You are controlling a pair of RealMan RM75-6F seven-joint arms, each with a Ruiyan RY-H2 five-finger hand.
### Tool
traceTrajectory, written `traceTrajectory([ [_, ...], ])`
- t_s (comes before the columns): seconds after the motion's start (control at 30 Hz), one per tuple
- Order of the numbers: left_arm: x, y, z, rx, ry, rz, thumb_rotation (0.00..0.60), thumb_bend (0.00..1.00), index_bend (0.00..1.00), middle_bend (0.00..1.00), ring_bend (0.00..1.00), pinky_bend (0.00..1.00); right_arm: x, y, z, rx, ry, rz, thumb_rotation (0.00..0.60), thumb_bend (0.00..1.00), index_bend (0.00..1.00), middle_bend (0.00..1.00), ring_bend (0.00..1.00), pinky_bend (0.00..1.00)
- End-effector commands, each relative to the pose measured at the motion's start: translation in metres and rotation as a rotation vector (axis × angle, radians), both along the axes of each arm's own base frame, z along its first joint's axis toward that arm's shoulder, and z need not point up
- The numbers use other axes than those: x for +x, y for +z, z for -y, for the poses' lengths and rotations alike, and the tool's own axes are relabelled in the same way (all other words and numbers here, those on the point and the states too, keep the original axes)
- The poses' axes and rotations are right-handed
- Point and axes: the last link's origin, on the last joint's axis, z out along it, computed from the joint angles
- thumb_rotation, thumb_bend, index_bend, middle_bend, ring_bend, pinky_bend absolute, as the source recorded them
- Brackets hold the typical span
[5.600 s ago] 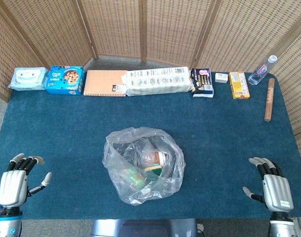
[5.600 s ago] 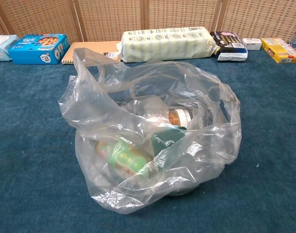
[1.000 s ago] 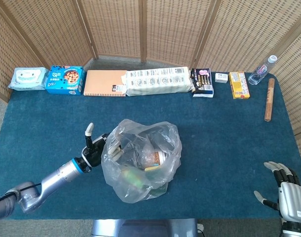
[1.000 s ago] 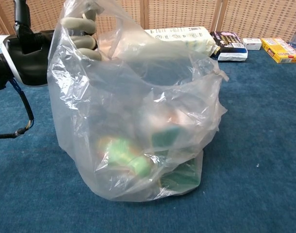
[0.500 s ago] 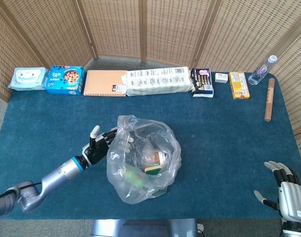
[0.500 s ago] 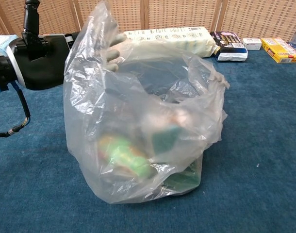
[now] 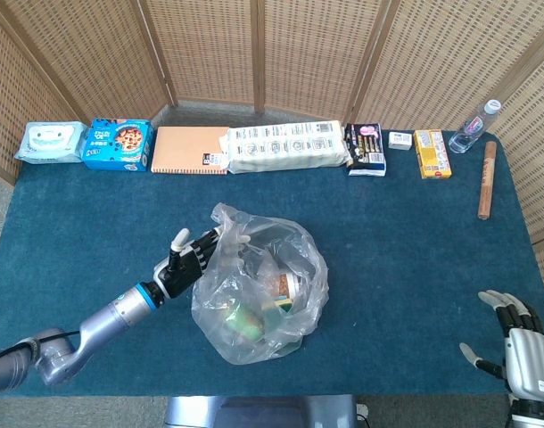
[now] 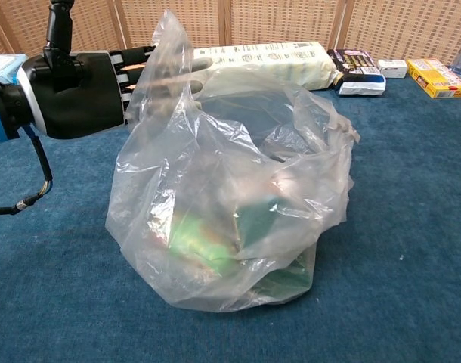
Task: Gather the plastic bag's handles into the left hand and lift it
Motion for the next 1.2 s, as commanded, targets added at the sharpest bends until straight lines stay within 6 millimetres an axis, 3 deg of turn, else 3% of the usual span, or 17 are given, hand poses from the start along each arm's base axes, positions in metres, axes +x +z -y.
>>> traceTrajectory([
  [0.03, -0.002, 0.003, 0.005, -0.005, 0.002, 0.002, 0.000, 0.09, 0.02, 0.15, 0.11, 0.18, 0.000, -0.001, 0.000, 0.000, 0.002, 0.002, 0.600, 0.17, 0.20, 0.22, 0.17, 0.11],
  [0.17, -0.005, 0.007, 0.010, 0.004, -0.020, 0.005, 0.000, 0.09, 0.01, 0.15, 0.11, 0.18, 0.001, -0.001, 0.001, 0.001, 0.005, 0.003, 0.600, 0.17, 0.20, 0.22, 0.17, 0.11],
  [0.4, -0.017, 0.012, 0.016, -0.009, -0.031, 0.036, 0.000, 0.09, 0.28, 0.20, 0.15, 0.18, 0.002, -0.002, 0.002, 0.002, 0.008, 0.004, 0.600, 0.17, 0.20, 0.22, 0.17, 0.11],
  [0.5, -0.025, 0.015, 0.017, -0.005, -0.007, 0.036, 0.000, 0.09, 0.33, 0.21, 0.15, 0.19, 0.003, -0.002, 0.003, 0.005, 0.014, 0.004, 0.600, 0.17, 0.20, 0.22, 0.17, 0.11],
  [0.57, -0.029, 0.016, 0.018, 0.001, 0.001, 0.025, 0.000, 0.09, 0.33, 0.22, 0.15, 0.19, 0.004, -0.002, 0.004, 0.006, 0.016, 0.004, 0.600, 0.17, 0.20, 0.22, 0.17, 0.11],
  [0.77, -0.035, 0.020, 0.022, 0.021, -0.024, -0.016, 0.000, 0.09, 0.16, 0.22, 0.15, 0.19, 0.005, -0.004, 0.004, 0.010, 0.021, 0.004, 0.600, 0.17, 0.20, 0.22, 0.17, 0.11],
  [0.97, -0.040, 0.032, 0.027, 0.105, 0.013, -0.033, 0.000, 0.09, 0.29, 0.22, 0.15, 0.20, 0.005, -0.004, 0.006, 0.011, 0.019, 0.004, 0.600, 0.17, 0.20, 0.22, 0.17, 0.11],
  [1.2, -0.043, 0.039, 0.042, 0.121, 0.083, -0.028, 0.000, 0.09, 0.30, 0.22, 0.15, 0.20, 0.005, -0.006, 0.008, 0.018, 0.015, 0.006, 0.600, 0.17, 0.20, 0.22, 0.17, 0.11],
])
